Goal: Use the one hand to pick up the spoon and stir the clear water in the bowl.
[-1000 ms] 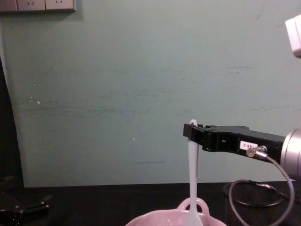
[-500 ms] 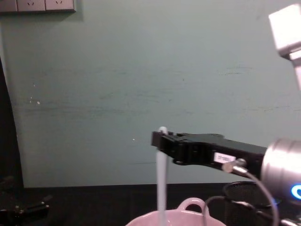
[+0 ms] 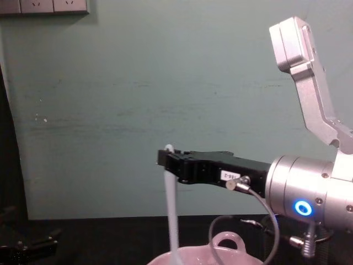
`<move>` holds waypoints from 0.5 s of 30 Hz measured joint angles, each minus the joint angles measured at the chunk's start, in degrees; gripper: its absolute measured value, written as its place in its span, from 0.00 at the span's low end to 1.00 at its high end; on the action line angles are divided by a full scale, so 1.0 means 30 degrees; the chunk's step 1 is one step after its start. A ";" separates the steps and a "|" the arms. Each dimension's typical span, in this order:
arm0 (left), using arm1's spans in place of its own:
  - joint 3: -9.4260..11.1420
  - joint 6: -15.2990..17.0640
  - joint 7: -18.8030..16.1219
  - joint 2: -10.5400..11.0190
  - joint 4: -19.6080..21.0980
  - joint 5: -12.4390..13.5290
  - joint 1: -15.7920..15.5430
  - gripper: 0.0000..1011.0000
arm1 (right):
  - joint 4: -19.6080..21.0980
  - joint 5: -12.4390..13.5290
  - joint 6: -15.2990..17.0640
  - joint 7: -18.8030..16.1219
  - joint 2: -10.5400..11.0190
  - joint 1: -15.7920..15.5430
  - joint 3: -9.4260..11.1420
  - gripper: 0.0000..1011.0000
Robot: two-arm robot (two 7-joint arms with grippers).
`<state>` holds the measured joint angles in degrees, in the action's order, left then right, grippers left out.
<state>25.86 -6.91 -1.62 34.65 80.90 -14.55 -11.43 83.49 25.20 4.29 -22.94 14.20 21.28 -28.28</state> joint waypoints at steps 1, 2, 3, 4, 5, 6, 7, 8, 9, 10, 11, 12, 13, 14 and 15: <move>0.0001 0.0001 0.0001 -0.0001 0.0000 0.0000 0.0000 1.00 | -0.0381 -0.0038 -0.0047 0.0002 -0.0043 0.0241 0.0094 0.11; 0.0000 0.0001 0.0000 0.0000 0.0000 -0.0001 0.0000 1.00 | -0.0527 -0.0061 -0.0066 0.0007 -0.0053 0.0341 0.0149 0.11; 0.0001 0.0001 0.0000 0.0000 0.0000 -0.0001 0.0001 1.00 | -0.0635 -0.0076 -0.0083 0.0011 -0.0051 0.0409 0.0202 0.11; 0.0001 0.0001 0.0000 0.0000 0.0000 -0.0001 0.0001 1.00 | -0.0744 -0.0083 -0.0098 0.0023 -0.0041 0.0476 0.0267 0.11; 0.0000 0.0001 0.0000 0.0000 0.0000 -0.0001 0.0001 1.00 | -0.0906 -0.0088 -0.0121 0.0065 -0.0001 0.0558 0.0408 0.11; 0.0001 0.0001 -0.0001 0.0000 0.0000 -0.0001 0.0001 1.00 | -0.0943 -0.0091 -0.0133 0.0102 0.0038 0.0574 0.0483 0.11; 0.0001 0.0000 0.0000 0.0000 0.0000 -0.0001 0.0000 1.00 | -0.0969 -0.0093 -0.0137 0.0163 0.0133 0.0579 0.0651 0.11; 0.0001 0.0000 0.0000 0.0000 0.0000 -0.0002 0.0000 1.00 | -0.0969 -0.0093 -0.0137 0.0163 0.0133 0.0579 0.0651 0.11; 0.0000 0.0000 0.0000 0.0000 0.0000 0.0000 0.0001 1.00 | -0.0943 -0.0091 -0.0137 0.0265 0.0251 0.0548 0.0848 0.11; 0.0002 0.0000 -0.0001 0.0000 -0.0001 -0.0001 0.0000 1.00 | -0.0898 -0.0088 -0.0137 0.0302 0.0318 0.0503 0.0938 0.11; 0.0001 0.0001 0.0000 0.0000 0.0000 -0.0001 0.0000 1.00 | -0.0747 -0.0081 -0.0125 0.0398 0.0458 0.0378 0.1113 0.11; 0.0000 0.0001 0.0000 0.0000 0.0000 -0.0001 0.0000 1.00 | -0.0651 -0.0077 -0.0110 0.0435 0.0528 0.0305 0.1198 0.11; 0.0001 0.0001 0.0000 0.0000 0.0000 -0.0002 0.0001 1.00 | -0.0540 -0.0074 -0.0092 0.0479 0.0600 0.0223 0.1284 0.11; 0.0000 0.0001 0.0000 0.0000 0.0000 0.0000 0.0000 1.00 | -0.0311 -0.0063 -0.0043 0.0564 0.0744 0.0050 0.1427 0.11; 0.0001 0.0001 0.0000 0.0000 0.0000 -0.0001 0.0000 1.00 | -0.0182 -0.0059 -0.0010 0.0589 0.0824 -0.0052 0.1494 0.11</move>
<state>25.86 -6.90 -1.62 34.65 80.90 -14.55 -11.43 82.94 25.03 4.26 -21.17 16.67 21.12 -23.80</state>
